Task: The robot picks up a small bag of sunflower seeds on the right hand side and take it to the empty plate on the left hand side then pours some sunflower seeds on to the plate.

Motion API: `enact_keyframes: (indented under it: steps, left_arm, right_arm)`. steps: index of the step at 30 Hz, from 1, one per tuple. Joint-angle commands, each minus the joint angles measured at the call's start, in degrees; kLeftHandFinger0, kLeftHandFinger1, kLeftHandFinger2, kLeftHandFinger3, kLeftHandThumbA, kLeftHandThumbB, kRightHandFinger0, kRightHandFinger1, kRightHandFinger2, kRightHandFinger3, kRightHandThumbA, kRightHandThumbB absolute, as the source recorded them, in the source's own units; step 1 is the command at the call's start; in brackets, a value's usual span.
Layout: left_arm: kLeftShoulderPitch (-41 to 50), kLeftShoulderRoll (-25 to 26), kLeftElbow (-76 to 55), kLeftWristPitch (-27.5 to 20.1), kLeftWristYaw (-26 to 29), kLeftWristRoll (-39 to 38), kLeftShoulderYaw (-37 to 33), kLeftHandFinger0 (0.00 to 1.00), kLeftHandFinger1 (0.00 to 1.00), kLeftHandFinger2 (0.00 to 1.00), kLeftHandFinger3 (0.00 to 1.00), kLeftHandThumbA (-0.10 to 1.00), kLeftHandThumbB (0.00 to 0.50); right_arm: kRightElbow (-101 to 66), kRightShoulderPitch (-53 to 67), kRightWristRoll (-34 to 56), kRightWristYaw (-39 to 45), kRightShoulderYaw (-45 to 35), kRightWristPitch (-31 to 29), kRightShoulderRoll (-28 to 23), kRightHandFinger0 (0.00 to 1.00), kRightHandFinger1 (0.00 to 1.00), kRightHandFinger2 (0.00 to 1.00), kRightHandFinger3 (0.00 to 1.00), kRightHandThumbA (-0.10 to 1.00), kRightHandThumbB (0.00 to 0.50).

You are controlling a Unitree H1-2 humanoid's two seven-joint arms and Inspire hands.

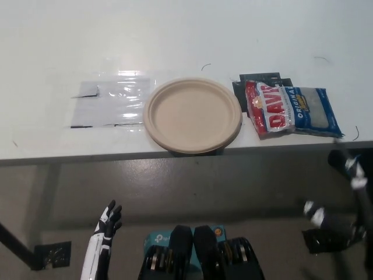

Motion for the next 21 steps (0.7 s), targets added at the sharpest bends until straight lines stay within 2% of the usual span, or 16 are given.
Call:
enact_keyframes:
  steps: [1,3,5,8,12,16,21]
  left_arm:
    - [-0.56,-0.61,-0.28,-3.30,1.66,1.01,-0.38,1.00,1.00,1.00,1.00,1.00,0.094]
    - [-0.51,-0.69,-0.44,-3.11,1.62,1.00,-0.32,1.00,1.00,1.00,1.00,1.00,0.090]
    - [-0.51,-0.68,-0.33,-3.38,1.45,0.84,-0.28,1.00,1.00,1.00,1.00,1.00,0.076]
    - [-0.57,-0.75,0.06,-3.76,1.41,0.88,-0.24,1.00,1.00,1.00,1.00,1.00,0.080]
    - [-0.30,-0.70,-0.04,-3.92,1.09,0.60,-0.24,1.00,1.00,1.00,1.00,1.00,0.078]
    - [-0.12,-0.65,-0.27,-3.71,0.91,0.48,-0.22,1.00,1.00,1.00,1.00,1.00,0.057]
    - [-0.18,-0.62,-0.22,-3.63,0.93,0.73,-0.29,1.00,1.00,1.00,1.00,1.00,0.053]
  right_arm:
    - [0.20,-6.06,-6.17,1.37,-1.40,6.80,-3.53,1.00,1.00,1.00,1.00,0.78,0.297]
    - [1.55,-8.14,-7.28,1.84,-1.24,8.61,-4.67,1.00,1.00,1.00,1.00,0.82,0.304]
    - [4.17,-11.51,-8.47,2.93,-0.59,10.98,-6.34,1.00,1.00,1.00,1.00,0.93,0.331]
    - [7.81,-15.11,-10.22,3.80,0.91,12.16,-8.05,1.00,1.00,1.00,1.00,0.91,0.308]
    - [12.72,-18.34,-13.25,3.68,3.93,11.70,-9.81,1.00,1.00,1.00,1.00,0.96,0.301]
    - [17.28,-21.38,-15.12,3.86,6.88,11.88,-10.95,1.00,1.00,1.00,1.00,0.97,0.329]
    - [21.80,-24.65,-16.22,2.98,8.72,11.38,-11.52,1.00,1.00,1.00,1.00,0.96,0.334]
